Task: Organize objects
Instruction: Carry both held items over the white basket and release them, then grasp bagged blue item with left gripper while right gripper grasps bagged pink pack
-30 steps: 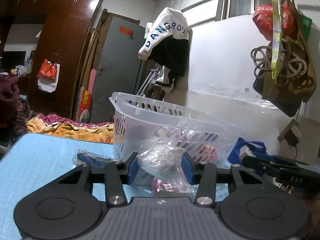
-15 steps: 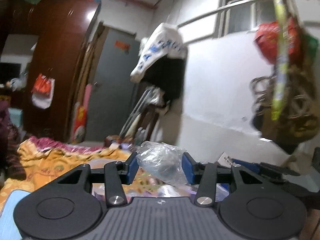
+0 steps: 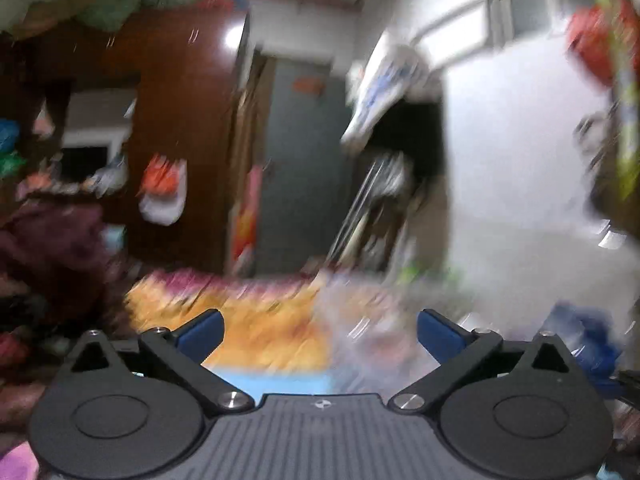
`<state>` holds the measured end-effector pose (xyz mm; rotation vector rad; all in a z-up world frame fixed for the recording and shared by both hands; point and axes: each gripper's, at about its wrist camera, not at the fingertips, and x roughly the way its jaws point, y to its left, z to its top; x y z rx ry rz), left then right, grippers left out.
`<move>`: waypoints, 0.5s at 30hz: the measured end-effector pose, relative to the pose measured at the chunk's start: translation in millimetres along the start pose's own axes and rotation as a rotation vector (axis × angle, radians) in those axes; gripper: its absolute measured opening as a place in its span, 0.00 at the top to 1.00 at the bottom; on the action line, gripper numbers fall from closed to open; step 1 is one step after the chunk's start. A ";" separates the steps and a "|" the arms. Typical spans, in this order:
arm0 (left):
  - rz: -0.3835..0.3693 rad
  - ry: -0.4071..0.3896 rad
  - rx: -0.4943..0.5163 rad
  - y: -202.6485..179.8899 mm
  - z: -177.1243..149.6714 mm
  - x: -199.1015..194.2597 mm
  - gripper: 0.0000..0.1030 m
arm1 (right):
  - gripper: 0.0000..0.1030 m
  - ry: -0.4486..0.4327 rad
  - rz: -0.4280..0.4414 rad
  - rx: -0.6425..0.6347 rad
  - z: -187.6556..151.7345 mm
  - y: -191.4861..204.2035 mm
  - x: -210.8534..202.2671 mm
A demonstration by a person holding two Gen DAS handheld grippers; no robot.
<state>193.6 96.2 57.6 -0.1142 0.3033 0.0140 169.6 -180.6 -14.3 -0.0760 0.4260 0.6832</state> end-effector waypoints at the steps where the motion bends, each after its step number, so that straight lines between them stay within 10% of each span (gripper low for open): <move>1: 0.007 0.057 -0.003 7.4 -8.0 10.0 0.01 | 0.00 0.046 -0.012 0.009 -3.4 3.6 15.4; 8: 0.017 0.241 0.048 18.8 -47.1 57.3 0.03 | 0.00 0.202 0.000 0.051 -8.6 23.1 78.1; 15: 0.020 0.308 0.056 11.6 -42.1 85.5 0.04 | 0.29 0.191 0.036 0.050 -13.7 27.8 64.3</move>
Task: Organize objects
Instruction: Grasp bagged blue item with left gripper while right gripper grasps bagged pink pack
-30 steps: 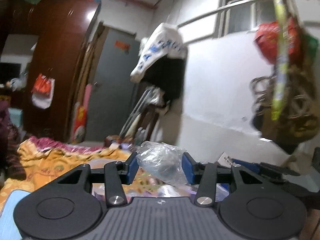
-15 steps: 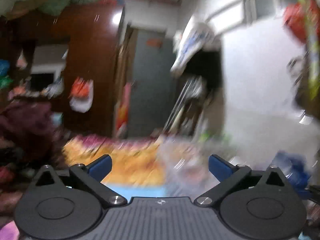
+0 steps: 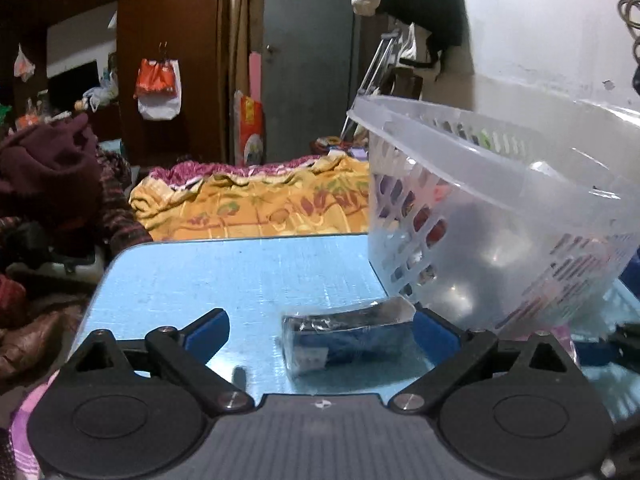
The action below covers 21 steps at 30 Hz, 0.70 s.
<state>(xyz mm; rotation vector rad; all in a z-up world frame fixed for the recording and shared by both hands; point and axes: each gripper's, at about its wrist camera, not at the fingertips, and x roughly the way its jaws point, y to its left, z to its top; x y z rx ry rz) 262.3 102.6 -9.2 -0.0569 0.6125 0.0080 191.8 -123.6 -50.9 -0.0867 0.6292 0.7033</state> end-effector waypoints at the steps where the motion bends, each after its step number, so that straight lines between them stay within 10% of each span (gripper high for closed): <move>1: 0.003 0.002 0.006 -3.1 0.4 1.4 0.04 | 0.29 -0.007 0.002 -0.001 -2.0 -2.5 -5.7; 13: 0.002 0.047 -0.015 -4.2 -3.5 16.7 0.07 | 0.29 -0.100 0.023 0.067 -31.9 -46.1 -57.7; 21: 0.014 0.014 0.073 -17.1 -13.2 1.5 0.38 | 0.30 -0.152 0.065 0.119 -40.3 -62.7 -69.2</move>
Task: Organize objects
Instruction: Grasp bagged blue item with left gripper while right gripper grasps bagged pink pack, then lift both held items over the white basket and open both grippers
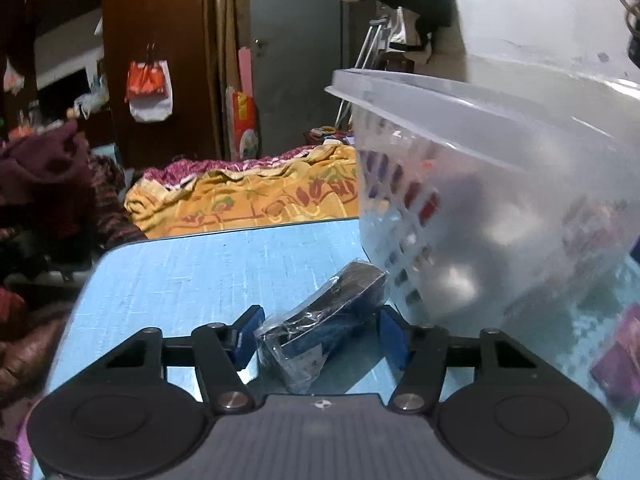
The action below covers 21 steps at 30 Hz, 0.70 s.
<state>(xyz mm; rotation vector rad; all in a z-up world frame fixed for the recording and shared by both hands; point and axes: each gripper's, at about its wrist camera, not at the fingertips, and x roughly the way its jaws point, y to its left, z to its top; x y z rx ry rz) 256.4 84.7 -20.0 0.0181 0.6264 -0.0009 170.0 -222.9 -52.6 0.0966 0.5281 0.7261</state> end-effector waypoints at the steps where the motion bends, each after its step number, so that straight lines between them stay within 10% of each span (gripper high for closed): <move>1: -0.008 -0.010 0.001 -1.9 -3.1 -6.5 0.38 | 0.31 -0.009 -0.005 -0.010 -0.1 2.1 -0.4; 6: -0.076 -0.116 -0.010 -12.1 -24.1 -54.3 0.41 | 0.50 0.011 -0.009 -0.047 0.0 7.6 5.6; 9: -0.124 -0.150 -0.007 -21.7 -37.0 -69.7 0.42 | 0.47 0.025 -0.014 -0.064 0.6 8.0 6.7; 11: -0.160 -0.156 -0.011 -26.3 -40.6 -72.5 0.42 | 0.26 0.050 -0.003 -0.083 0.9 11.3 10.5; 15: -0.184 -0.165 -0.036 -26.4 -42.2 -72.1 0.42 | 0.24 0.093 -0.030 -0.182 0.0 28.7 20.6; 21: -0.218 -0.169 -0.101 -13.8 -43.5 -70.0 0.42 | 0.48 0.127 -0.017 -0.243 -2.9 45.9 30.9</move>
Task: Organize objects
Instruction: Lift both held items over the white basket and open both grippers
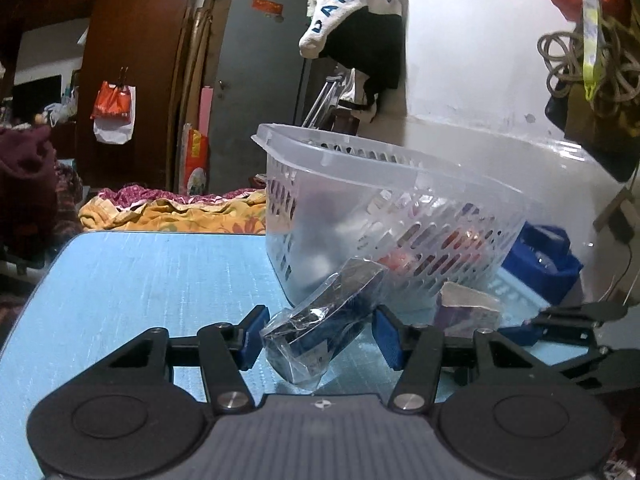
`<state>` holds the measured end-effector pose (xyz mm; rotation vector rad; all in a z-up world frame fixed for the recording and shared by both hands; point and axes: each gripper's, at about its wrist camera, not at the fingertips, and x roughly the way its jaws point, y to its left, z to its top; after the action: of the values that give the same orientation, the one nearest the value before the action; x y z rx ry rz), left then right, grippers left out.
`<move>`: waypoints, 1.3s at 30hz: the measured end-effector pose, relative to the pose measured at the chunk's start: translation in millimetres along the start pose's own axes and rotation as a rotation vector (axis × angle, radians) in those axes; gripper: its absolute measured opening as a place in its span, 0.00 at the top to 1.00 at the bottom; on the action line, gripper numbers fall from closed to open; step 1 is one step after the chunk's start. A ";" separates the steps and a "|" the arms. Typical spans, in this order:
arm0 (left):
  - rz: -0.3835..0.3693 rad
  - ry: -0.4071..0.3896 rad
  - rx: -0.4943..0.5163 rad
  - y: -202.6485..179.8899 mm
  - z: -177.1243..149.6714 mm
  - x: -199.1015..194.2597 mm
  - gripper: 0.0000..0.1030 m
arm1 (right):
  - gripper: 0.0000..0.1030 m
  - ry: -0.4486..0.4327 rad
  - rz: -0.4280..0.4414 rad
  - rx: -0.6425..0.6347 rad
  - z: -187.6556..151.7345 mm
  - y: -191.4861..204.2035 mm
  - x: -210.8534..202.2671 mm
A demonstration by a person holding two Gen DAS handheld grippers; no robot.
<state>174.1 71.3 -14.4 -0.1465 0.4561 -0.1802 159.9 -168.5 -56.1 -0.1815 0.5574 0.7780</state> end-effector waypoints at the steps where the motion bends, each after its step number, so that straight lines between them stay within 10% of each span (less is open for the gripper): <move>1: -0.002 -0.001 -0.002 0.1 0.0 0.7 0.42 | 0.48 0.000 0.028 0.015 1.4 0.1 2.0; 6: -0.011 -0.011 -0.010 1.7 -0.5 0.0 0.42 | 0.46 -0.044 -0.021 -0.073 12.6 24.2 8.4; 9: -0.018 -0.011 -0.016 3.1 -0.4 0.4 0.42 | 0.23 -0.055 -0.147 -0.136 17.1 32.3 19.3; 13: -0.020 -0.019 -0.031 6.2 -1.1 -1.0 0.42 | 0.64 -0.051 -0.078 -0.100 20.2 28.6 22.9; 22: -0.121 -0.182 -0.056 -6.5 -3.5 -43.6 0.43 | 0.64 -0.249 -0.070 -0.048 14.8 17.4 -50.4; 26: -0.166 -0.270 -0.044 -30.1 43.0 -58.5 0.43 | 0.64 -0.429 -0.147 -0.037 56.9 8.5 -100.1; 32: -0.093 -0.223 -0.032 -58.5 122.6 -24.2 0.43 | 0.64 -0.354 -0.234 0.005 130.4 -30.8 -82.1; 39: 0.040 -0.078 -0.036 -52.5 130.0 32.9 0.34 | 0.54 -0.194 -0.292 0.005 138.3 -56.8 -38.8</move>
<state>254.2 26.5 96.6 -0.1787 0.3840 -0.1263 234.1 -183.4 78.5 -0.1763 0.3386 0.5029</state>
